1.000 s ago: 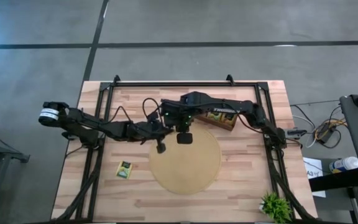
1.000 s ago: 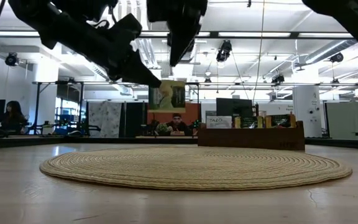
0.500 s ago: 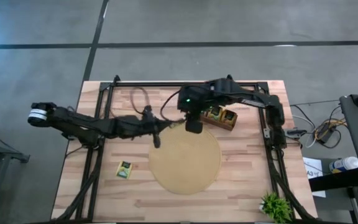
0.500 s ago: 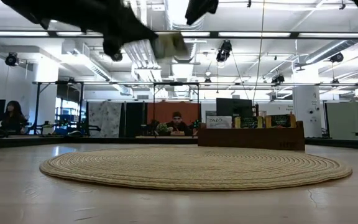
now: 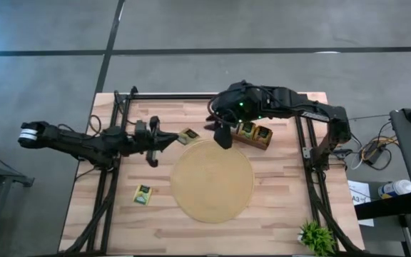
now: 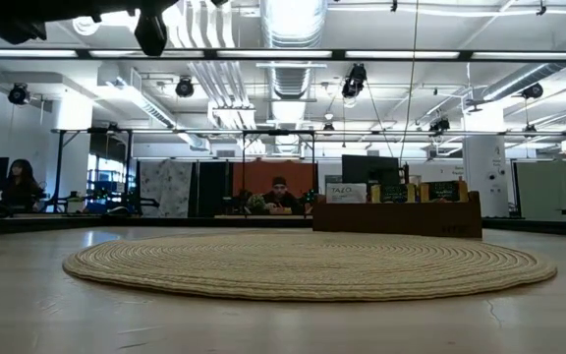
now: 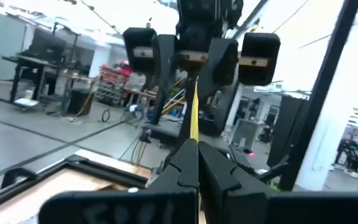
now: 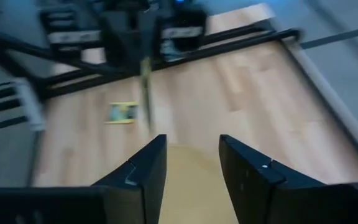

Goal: Pick & Place Tea
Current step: Put the lemon tea bag into the middle section of the wooden organizer

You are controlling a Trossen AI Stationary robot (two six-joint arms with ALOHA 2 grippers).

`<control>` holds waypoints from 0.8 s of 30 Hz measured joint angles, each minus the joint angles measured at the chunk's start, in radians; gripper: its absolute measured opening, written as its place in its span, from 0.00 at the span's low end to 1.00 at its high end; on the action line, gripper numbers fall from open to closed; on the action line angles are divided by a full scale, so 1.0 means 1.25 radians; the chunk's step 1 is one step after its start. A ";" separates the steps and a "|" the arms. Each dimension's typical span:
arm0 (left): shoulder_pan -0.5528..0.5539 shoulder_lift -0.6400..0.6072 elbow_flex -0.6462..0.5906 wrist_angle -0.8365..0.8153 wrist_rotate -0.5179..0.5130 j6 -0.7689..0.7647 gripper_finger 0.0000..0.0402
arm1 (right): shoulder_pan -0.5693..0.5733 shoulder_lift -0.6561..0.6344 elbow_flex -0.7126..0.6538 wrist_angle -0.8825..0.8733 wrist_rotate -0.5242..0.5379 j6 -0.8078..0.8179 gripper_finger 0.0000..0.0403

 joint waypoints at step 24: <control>0.009 0.094 0.047 0.047 0.054 0.008 0.00 | 0.000 0.024 -0.033 0.035 -0.096 0.046 0.33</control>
